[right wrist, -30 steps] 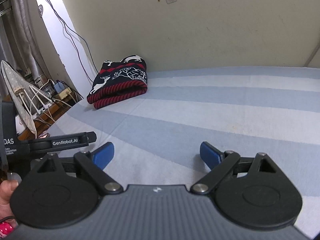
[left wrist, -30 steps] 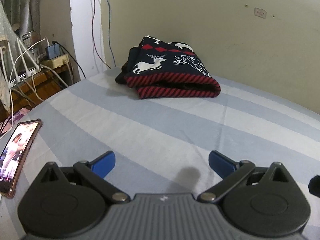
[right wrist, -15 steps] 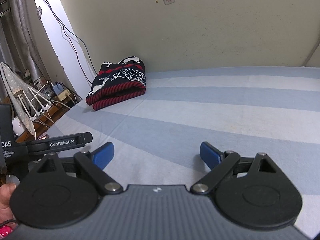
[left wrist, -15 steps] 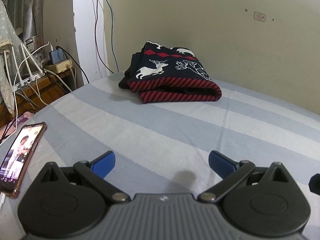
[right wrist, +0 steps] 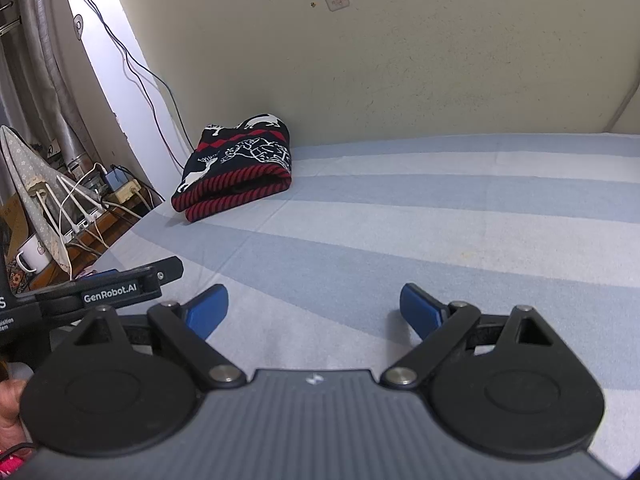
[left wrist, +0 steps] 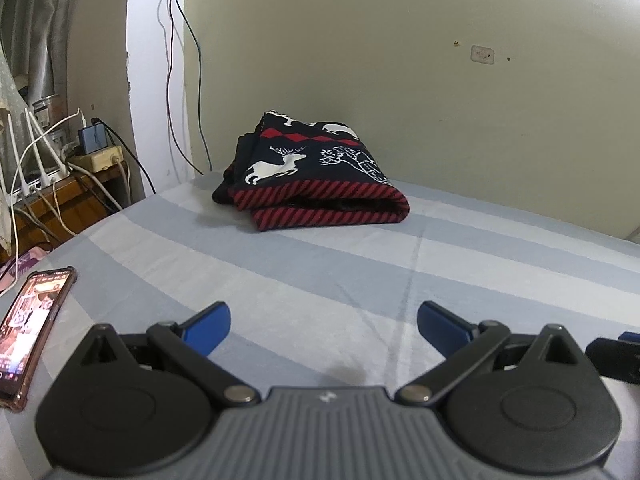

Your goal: Fold small clothes

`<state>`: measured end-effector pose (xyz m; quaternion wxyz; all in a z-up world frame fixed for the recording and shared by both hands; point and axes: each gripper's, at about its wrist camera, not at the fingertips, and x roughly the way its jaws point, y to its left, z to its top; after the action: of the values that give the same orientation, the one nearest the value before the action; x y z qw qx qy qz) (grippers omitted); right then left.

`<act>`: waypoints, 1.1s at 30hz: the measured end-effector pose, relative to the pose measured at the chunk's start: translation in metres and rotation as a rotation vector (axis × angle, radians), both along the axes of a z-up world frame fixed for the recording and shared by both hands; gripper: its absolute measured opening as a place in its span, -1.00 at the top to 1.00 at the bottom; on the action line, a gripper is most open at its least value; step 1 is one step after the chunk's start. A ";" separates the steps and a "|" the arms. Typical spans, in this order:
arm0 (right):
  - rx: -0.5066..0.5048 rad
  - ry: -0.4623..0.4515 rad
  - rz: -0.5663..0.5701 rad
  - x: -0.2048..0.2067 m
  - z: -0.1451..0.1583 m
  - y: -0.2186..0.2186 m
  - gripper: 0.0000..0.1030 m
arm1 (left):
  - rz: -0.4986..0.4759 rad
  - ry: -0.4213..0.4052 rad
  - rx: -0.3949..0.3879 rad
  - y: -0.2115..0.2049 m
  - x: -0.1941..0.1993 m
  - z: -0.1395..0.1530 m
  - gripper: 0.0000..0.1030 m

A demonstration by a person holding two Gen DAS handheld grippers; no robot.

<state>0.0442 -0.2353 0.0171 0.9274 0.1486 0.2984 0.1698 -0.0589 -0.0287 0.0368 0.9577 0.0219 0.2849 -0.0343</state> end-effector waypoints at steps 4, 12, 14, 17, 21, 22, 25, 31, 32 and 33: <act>0.000 0.000 0.001 0.000 0.000 0.000 -0.84 | 0.003 -0.008 -0.013 0.002 -0.001 0.001 -1.00; -0.001 -0.001 0.001 0.000 -0.001 0.000 -0.84 | 0.002 0.022 -0.013 0.003 0.001 0.001 -1.00; 0.000 -0.001 0.000 0.000 -0.001 0.000 -0.84 | 0.003 0.021 -0.016 0.003 0.001 0.001 -1.00; 0.000 -0.001 0.000 0.000 -0.001 0.000 -0.84 | -0.002 0.013 -0.024 0.004 -0.001 0.002 -1.00; 0.000 0.000 0.001 0.000 -0.001 0.000 -0.84 | -0.007 0.008 -0.017 0.003 -0.002 0.002 -1.00; 0.000 0.000 0.001 0.000 -0.001 0.000 -0.84 | -0.008 0.006 -0.016 0.002 -0.002 0.002 -1.00; 0.000 0.000 0.001 0.000 -0.001 0.000 -0.84 | -0.017 0.001 -0.014 0.001 -0.003 0.002 -1.00; 0.000 0.000 0.000 0.000 -0.001 0.000 -0.84 | 0.005 0.011 0.001 0.000 -0.004 0.001 -1.00; 0.001 0.000 0.000 0.000 -0.001 0.000 -0.84 | 0.006 0.020 0.000 0.001 -0.004 0.000 -1.00; 0.000 0.000 0.000 0.000 -0.001 0.000 -0.84 | 0.004 0.026 -0.001 0.001 -0.003 0.000 -1.00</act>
<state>0.0447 -0.2348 0.0166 0.9274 0.1488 0.2984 0.1697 -0.0621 -0.0278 0.0368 0.9540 0.0204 0.2972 -0.0329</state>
